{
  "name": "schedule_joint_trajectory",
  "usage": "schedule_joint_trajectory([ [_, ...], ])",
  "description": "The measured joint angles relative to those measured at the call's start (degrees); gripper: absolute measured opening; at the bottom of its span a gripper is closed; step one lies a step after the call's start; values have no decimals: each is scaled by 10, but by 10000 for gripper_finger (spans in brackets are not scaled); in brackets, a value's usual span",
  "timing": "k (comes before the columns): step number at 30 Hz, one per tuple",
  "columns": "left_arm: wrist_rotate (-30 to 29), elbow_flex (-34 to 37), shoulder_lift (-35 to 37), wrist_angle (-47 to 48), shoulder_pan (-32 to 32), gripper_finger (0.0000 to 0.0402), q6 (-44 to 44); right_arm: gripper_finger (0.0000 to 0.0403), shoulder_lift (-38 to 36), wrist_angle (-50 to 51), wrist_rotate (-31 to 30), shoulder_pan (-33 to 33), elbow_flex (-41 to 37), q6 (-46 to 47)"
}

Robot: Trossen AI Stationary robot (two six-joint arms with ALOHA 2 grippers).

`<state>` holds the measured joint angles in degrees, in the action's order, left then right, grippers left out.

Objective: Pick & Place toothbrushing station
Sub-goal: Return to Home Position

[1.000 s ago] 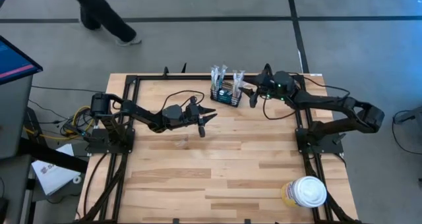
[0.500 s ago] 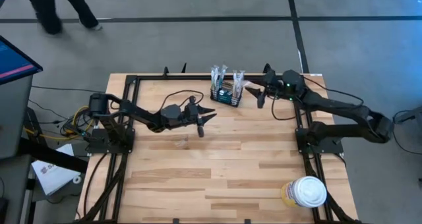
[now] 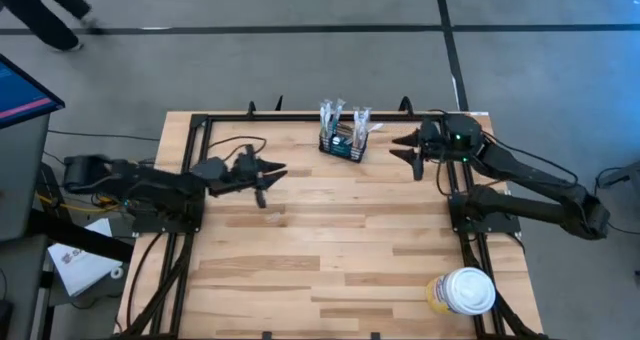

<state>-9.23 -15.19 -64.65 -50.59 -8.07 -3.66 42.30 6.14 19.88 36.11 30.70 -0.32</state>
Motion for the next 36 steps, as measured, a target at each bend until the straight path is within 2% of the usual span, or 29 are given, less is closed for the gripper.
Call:
schedule_joint_trajectory([
  [5,0,43,137,82,10,85,-3,134,-57,74,-4,-36,0,1],
  [10,-6,57,277,265,10,85,-59,109,-118,122,-18,-69,0,19],
  [15,-5,56,389,404,34,85,-89,92,-180,181,-68,-105,-1,30],
  [20,-42,56,480,503,64,85,-88,83,-267,135,-78,-146,-87,63],
  [24,-83,57,522,537,82,85,-75,81,-346,58,-78,-172,-179,104],
  [28,-88,69,536,534,97,85,-78,81,-415,5,-78,-193,-235,128],
  [36,-97,121,536,527,100,85,-96,81,-411,-23,-97,-220,-280,125],
])
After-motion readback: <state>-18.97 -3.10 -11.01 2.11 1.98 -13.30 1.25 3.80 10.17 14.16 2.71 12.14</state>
